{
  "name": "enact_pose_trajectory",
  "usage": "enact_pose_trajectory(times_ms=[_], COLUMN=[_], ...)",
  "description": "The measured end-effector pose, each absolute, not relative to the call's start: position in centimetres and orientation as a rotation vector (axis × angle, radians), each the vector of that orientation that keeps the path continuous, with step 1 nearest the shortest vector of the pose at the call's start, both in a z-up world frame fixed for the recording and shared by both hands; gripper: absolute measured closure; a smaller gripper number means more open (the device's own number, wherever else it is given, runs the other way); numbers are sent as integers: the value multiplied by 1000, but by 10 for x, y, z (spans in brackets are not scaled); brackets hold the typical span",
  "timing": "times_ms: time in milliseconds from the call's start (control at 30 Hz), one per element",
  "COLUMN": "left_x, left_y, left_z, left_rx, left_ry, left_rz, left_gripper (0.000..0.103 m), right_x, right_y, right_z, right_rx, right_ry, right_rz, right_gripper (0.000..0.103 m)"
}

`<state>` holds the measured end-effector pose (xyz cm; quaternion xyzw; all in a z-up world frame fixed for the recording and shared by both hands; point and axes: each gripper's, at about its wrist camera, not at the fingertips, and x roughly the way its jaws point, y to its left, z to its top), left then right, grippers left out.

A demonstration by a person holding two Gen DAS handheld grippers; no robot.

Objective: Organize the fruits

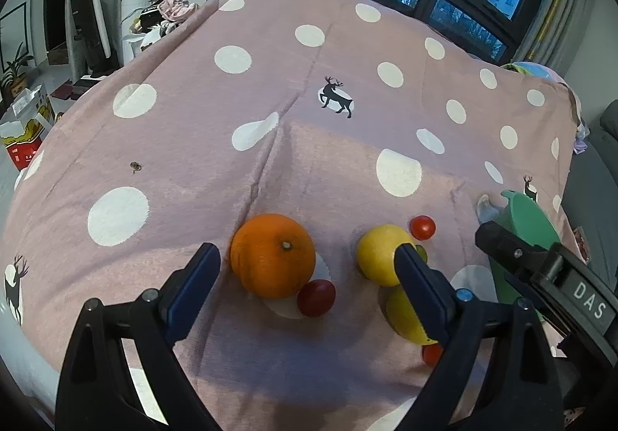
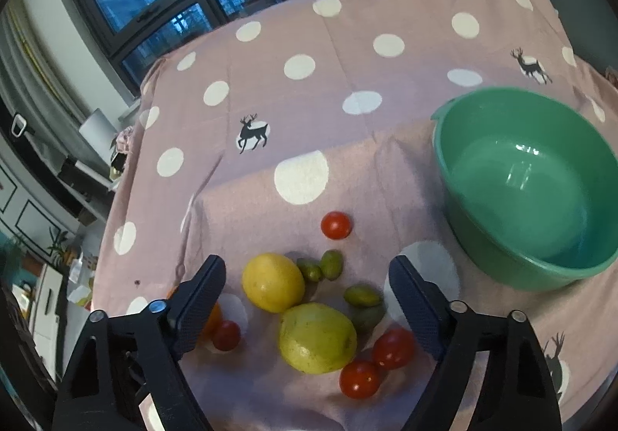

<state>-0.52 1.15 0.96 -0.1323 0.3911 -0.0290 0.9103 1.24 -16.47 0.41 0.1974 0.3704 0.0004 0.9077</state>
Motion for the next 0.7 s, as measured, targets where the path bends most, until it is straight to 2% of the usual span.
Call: enact_pose_trajectory(times_ms=[300,500,600,700], left_x=[16,57,71,66], left_y=[12,2,-10,-9], left_z=[33,56,49,21], left_rx=[-347,-344,-302,-363], left_ry=[817,832,859,940], left_rz=[-168,-202,-215,-265], left_gripper=[16,27,29,32], right_x=[22,49,68,75], right_y=[-178,-198,-201,-197], right_z=[17,46,42,22], right_rx=[488,517,539,546], right_ry=[786,755,776,817], right_rz=[70,27,24,62], right_gripper=[44,48,57,58])
